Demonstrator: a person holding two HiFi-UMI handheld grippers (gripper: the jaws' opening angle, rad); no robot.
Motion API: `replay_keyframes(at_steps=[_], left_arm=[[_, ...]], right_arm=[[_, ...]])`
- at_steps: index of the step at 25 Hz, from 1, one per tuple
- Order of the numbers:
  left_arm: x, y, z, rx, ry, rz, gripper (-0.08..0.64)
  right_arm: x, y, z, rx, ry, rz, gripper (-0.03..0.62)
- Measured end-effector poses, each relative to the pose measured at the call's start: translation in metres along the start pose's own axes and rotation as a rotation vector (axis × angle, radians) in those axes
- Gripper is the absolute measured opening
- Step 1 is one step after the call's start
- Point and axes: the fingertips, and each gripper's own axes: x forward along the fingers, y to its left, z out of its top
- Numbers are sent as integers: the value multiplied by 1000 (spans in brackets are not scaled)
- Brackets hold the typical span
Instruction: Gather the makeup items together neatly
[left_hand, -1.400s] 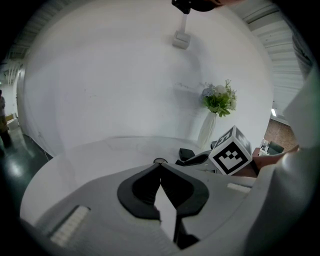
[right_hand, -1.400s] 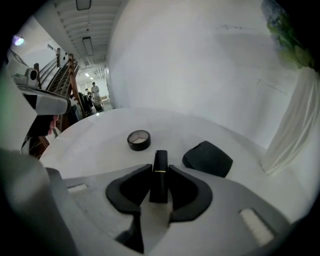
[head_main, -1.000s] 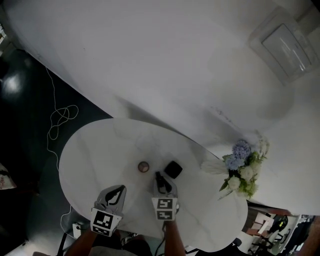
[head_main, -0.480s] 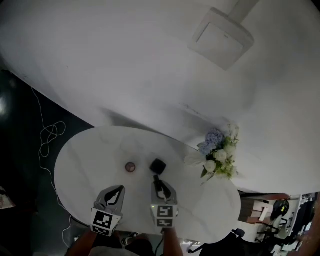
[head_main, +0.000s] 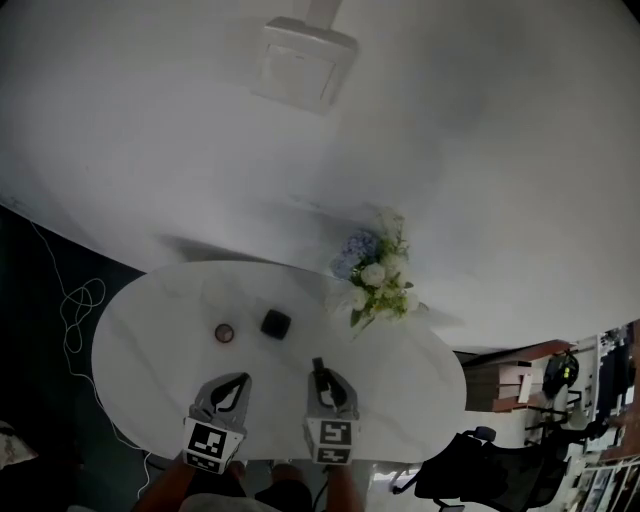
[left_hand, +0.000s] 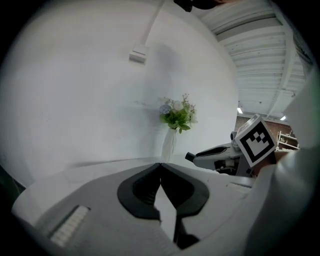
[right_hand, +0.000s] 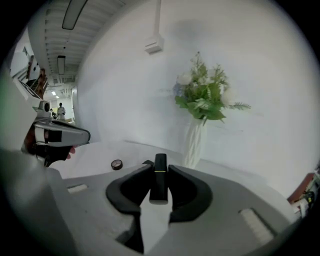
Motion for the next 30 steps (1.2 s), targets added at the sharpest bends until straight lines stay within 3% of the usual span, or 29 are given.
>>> replay_keyframes(at_steps=[16,24,30], left_arm=[[45,-137,20,79,0,-219,11],[63,-200,8,91,30,-268,11],[75,-226,-15,88,81,-256,11]], right_arm=[[-105,-120,-44,100,-11,-226,104],[-140,-168,-91,149,24,-268,104],[-144,-193,-131,185,54,-254,104]])
